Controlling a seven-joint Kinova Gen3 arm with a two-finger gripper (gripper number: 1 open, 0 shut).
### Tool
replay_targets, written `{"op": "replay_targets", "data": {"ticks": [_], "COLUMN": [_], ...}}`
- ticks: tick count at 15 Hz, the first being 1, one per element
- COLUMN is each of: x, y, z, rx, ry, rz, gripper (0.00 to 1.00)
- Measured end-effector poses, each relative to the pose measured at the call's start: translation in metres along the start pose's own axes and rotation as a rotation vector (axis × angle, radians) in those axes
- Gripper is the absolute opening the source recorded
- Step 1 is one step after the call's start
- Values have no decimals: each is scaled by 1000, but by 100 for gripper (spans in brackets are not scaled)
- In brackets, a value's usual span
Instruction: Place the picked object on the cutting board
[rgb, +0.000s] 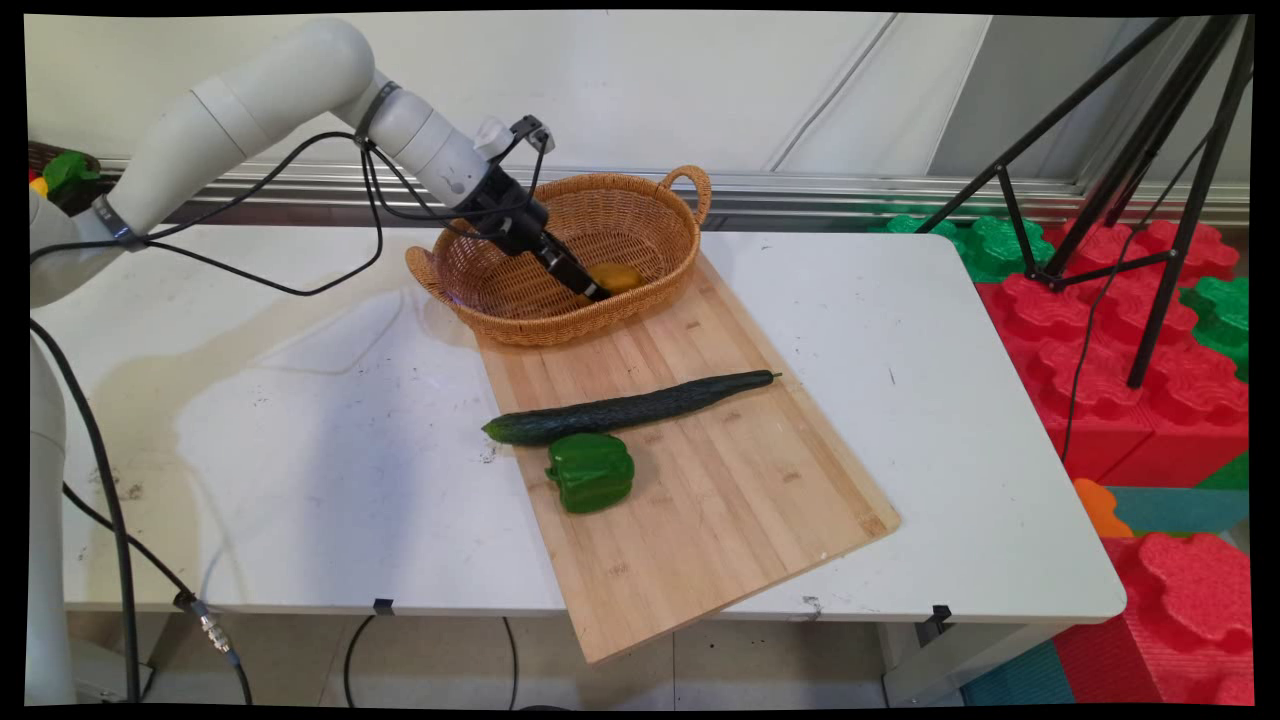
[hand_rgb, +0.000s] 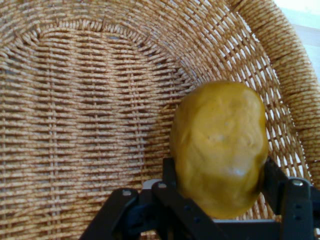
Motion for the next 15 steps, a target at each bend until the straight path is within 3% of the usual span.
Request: {"op": "replay_targets", "data": {"ticks": [9,15], "x": [2,2], "y": [7,32], "z": [-27,-69], "rx": [17,35], "ry": [25,40], "rz": [22,40], "gripper": [0,0]}}
